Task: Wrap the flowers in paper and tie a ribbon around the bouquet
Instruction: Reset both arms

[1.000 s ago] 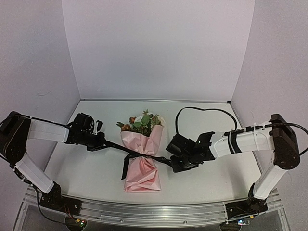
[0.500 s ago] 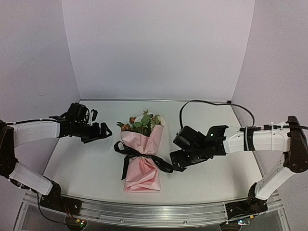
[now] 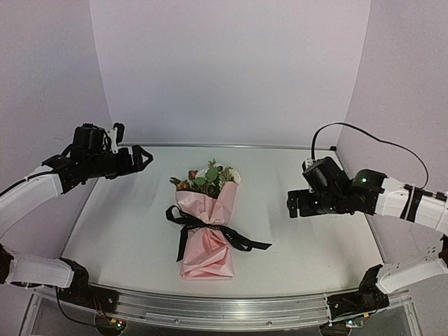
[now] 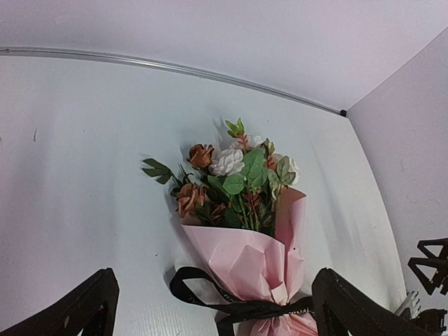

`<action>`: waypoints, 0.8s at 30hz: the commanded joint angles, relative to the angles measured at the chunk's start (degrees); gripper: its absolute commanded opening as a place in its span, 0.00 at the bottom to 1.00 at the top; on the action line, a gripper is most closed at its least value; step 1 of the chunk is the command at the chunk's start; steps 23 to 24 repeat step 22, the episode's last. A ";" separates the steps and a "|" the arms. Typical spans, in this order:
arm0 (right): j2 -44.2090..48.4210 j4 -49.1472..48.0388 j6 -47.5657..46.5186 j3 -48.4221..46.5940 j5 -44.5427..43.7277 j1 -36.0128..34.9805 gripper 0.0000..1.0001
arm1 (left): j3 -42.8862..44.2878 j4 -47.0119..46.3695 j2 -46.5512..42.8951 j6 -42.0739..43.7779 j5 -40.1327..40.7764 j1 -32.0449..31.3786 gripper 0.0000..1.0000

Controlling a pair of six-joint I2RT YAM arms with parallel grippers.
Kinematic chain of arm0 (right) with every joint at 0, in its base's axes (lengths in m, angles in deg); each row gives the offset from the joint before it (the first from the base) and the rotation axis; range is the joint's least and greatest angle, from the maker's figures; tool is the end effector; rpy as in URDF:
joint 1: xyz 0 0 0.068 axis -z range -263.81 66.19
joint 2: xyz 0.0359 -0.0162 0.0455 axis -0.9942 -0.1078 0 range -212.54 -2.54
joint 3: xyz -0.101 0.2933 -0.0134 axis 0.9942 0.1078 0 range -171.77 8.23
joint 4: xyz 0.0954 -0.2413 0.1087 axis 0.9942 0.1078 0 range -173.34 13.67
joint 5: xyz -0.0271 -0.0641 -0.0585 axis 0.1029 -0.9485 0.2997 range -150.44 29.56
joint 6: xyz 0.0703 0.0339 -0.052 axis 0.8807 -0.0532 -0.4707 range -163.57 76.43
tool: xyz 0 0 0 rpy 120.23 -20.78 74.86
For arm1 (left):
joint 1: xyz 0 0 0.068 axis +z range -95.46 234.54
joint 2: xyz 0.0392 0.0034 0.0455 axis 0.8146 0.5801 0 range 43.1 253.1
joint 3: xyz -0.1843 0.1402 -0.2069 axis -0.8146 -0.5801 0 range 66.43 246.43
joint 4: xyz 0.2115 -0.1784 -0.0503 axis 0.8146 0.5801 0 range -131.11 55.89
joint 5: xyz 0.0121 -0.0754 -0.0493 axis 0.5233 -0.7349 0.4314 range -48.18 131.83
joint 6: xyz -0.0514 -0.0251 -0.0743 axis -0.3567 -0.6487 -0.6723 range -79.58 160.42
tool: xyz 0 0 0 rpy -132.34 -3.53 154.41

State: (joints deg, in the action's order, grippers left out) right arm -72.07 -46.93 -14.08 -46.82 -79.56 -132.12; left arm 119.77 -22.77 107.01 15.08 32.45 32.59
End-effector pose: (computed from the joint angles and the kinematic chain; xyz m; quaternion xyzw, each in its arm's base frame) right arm 0.2094 0.1936 0.2693 -0.0971 0.9258 0.0855 0.3552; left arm 0.2704 -0.1239 0.3195 0.0162 0.8592 -0.2676 0.4358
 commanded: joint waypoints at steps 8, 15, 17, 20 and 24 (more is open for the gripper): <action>7.80 1.26 -3.10 3.10 -3.44 1.31 0.98 | 2.57 2.06 -2.56 0.13 6.28 0.15 1.00; 8.67 1.46 -3.58 3.54 -3.95 1.35 0.98 | 2.65 2.53 -2.81 0.68 7.20 0.16 1.00; 8.83 1.45 -3.69 3.59 -3.94 1.38 0.98 | 2.85 2.66 -2.79 0.78 7.39 0.16 1.00; 8.88 1.52 -4.02 3.56 -4.10 1.36 0.98 | 2.95 2.70 -2.76 0.72 7.69 0.16 1.00; 8.84 1.55 -4.19 3.51 -4.09 1.37 0.98 | 3.13 3.05 -2.48 0.49 7.92 0.15 1.00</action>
